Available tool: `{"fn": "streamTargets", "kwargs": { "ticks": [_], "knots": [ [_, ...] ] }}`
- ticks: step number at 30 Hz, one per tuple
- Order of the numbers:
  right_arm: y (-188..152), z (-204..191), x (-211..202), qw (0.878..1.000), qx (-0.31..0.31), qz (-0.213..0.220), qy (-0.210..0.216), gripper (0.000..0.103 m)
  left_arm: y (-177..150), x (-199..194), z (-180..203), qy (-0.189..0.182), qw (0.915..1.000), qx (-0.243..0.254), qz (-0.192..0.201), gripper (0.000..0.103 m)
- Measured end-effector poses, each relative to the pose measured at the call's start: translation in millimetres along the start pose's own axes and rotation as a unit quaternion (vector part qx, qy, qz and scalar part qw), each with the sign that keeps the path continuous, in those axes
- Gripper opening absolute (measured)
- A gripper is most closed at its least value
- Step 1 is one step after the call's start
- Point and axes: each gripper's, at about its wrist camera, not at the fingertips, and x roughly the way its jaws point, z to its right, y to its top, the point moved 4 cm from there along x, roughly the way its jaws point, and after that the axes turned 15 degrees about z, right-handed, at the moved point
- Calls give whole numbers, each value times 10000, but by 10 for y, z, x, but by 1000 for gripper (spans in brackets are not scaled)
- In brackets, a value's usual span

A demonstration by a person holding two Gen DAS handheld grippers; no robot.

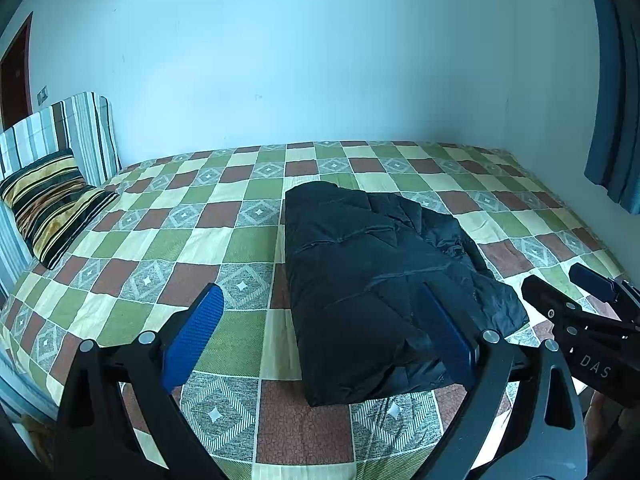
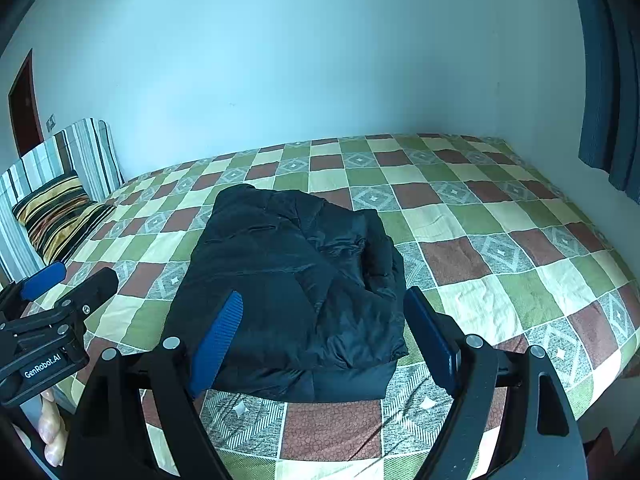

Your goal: Fold large clothes

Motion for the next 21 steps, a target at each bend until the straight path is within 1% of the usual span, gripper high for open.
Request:
{"fn": "streamTargets", "kwargs": {
  "ticks": [21],
  "knots": [
    [-15,-4,-3,10000,-5,-30,11,81,-17,4,59,-29,10000,19,-71,97]
  ]
}}
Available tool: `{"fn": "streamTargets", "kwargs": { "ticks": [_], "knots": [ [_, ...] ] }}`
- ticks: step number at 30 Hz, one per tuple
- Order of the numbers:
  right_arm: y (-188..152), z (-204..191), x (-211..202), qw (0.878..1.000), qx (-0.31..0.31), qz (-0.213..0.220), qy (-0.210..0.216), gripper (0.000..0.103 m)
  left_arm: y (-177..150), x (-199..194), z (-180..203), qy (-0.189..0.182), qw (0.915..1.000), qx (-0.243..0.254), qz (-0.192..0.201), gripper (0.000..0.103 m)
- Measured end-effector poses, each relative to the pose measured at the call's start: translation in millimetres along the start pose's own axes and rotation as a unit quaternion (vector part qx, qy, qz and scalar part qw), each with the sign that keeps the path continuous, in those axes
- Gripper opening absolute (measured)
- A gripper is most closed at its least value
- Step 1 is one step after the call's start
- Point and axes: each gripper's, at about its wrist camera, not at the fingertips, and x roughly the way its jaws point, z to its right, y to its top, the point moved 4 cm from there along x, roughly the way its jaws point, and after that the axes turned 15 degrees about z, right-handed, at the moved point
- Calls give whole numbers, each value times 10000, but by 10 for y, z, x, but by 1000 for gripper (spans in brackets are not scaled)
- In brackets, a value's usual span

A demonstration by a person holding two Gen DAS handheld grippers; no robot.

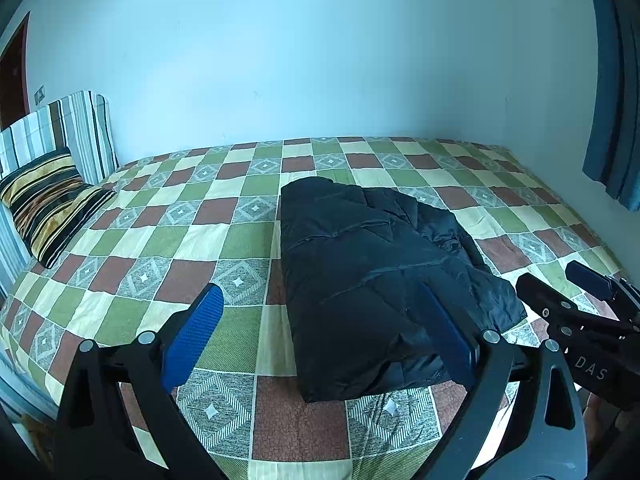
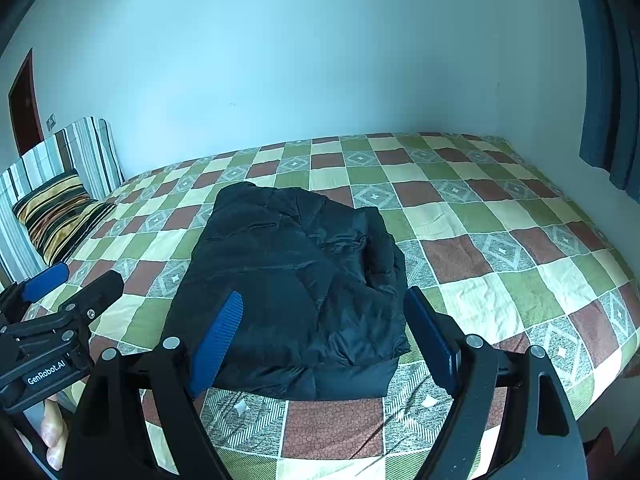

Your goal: Fold large clothes

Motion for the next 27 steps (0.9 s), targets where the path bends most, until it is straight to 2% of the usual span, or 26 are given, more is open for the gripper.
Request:
{"fn": "streamTargets", "kwargs": {
  "ticks": [21,27],
  "knots": [
    [-13,-19,9,10000,-7,-18,-3,81,-4,15,-28,71,10000,7,-14,97],
    [-17,-29,11,10000,-1,-31,-15,81,14,-7,-60,115,9999,-46,84,98]
  ]
}}
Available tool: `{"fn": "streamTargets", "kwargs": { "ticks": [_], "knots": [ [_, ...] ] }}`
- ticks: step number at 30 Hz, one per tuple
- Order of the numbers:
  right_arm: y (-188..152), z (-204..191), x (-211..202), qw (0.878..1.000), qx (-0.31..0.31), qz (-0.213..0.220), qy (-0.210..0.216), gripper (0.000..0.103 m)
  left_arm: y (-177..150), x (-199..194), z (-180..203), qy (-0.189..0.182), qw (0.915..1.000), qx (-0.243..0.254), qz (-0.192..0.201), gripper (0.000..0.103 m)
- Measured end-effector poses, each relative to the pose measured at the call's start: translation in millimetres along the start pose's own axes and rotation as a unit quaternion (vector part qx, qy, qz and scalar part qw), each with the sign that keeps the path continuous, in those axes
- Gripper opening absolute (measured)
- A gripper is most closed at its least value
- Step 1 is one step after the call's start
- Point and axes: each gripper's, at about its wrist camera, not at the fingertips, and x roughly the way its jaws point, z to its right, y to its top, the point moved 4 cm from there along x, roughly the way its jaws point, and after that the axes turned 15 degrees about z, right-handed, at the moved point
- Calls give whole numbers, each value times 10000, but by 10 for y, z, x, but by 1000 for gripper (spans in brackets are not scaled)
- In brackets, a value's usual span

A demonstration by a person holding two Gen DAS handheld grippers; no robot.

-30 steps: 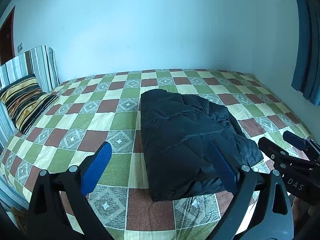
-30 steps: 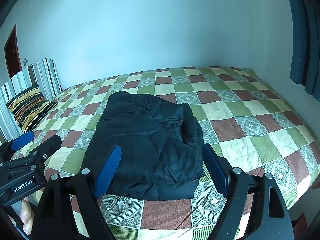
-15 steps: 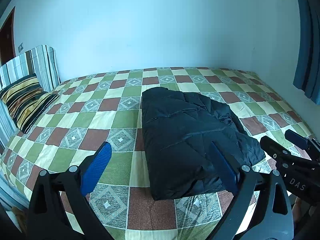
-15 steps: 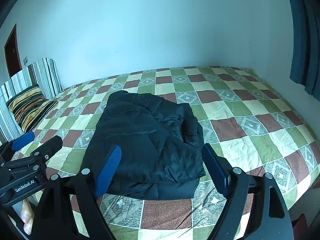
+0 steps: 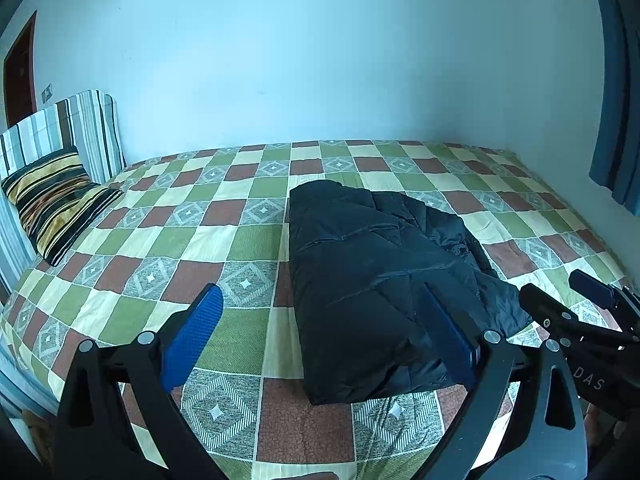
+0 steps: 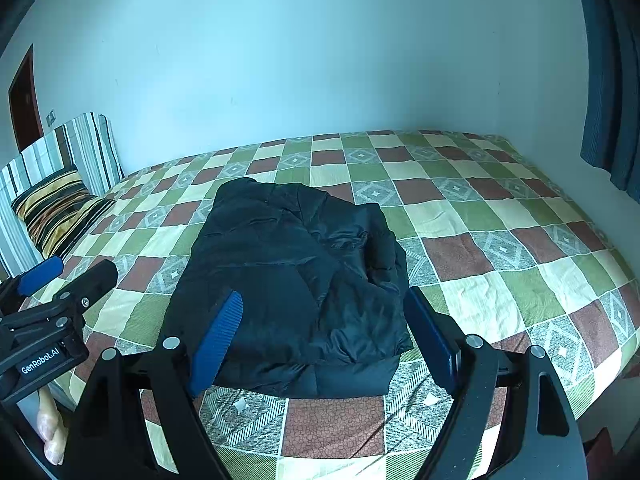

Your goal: Fold large clothes

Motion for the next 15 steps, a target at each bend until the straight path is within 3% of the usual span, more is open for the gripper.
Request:
{"fn": "streamTargets", "kwargs": {
  "ticks": [7,15],
  "knots": [
    [-28,4,14,10000,-22,-37,14,81,2,-7,-7,18,10000,-32,34,101],
    [-45,37,51,10000,-40,-71,36,81,-105,100,-79,116,9993,-197,-303,101]
  ]
}}
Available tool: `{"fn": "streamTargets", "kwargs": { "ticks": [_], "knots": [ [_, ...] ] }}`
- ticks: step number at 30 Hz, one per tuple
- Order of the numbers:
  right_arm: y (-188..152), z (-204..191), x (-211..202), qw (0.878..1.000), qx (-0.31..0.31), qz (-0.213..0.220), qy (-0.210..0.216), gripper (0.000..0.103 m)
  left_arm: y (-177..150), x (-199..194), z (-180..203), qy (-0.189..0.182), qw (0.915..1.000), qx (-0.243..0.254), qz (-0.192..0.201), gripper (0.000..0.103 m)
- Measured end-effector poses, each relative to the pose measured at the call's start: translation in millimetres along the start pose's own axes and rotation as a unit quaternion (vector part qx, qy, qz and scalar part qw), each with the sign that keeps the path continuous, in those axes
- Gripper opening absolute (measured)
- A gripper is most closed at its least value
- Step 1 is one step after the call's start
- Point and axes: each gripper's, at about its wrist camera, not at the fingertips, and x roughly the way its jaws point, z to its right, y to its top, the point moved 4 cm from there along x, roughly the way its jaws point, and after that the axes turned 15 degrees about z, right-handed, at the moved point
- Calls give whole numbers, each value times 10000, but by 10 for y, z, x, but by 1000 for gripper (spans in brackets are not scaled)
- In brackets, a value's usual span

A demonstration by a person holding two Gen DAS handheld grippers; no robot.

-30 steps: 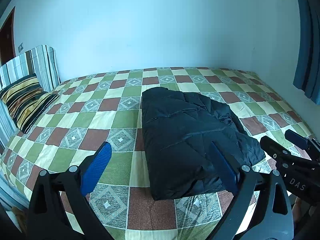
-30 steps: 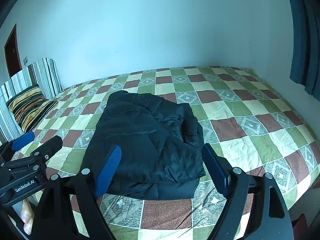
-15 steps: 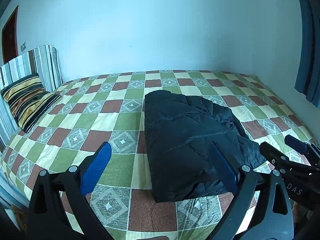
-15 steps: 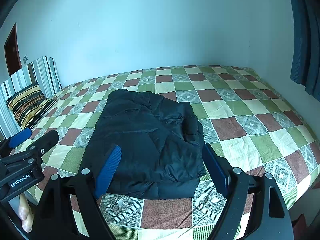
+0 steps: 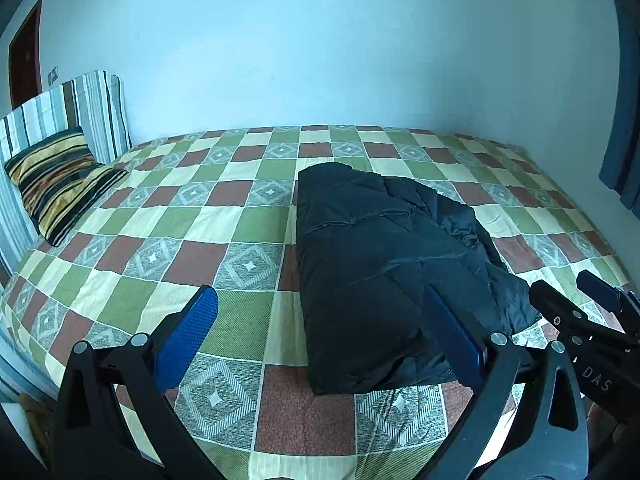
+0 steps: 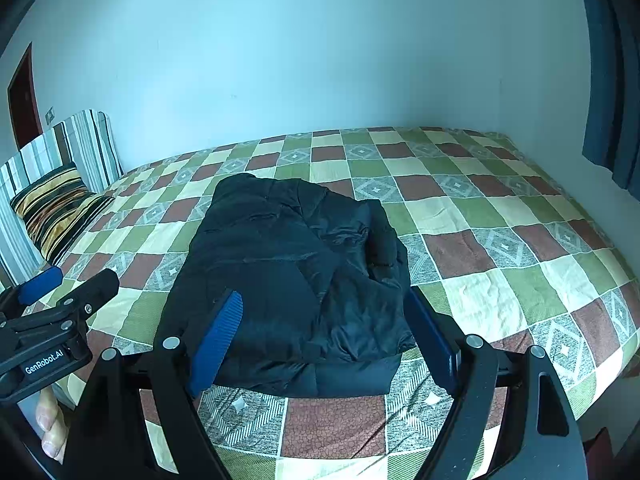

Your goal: Fold large clothes

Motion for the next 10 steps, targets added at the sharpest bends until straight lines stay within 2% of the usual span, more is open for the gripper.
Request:
{"fn": "streamTargets", "kwargs": {
  "ticks": [5,7,10],
  "knots": [
    [8,92,44,10000,48,11,-61,81,-11,74,-21,172,9996,176,105,101],
    [16,183,71,9998,108,59,-149,81,-44,184,-68,163,9996,233,-24,101],
    [18,365,131,9991,173,145,-366,87,-121,371,-260,294,9993,71,-222,101]
  ]
}}
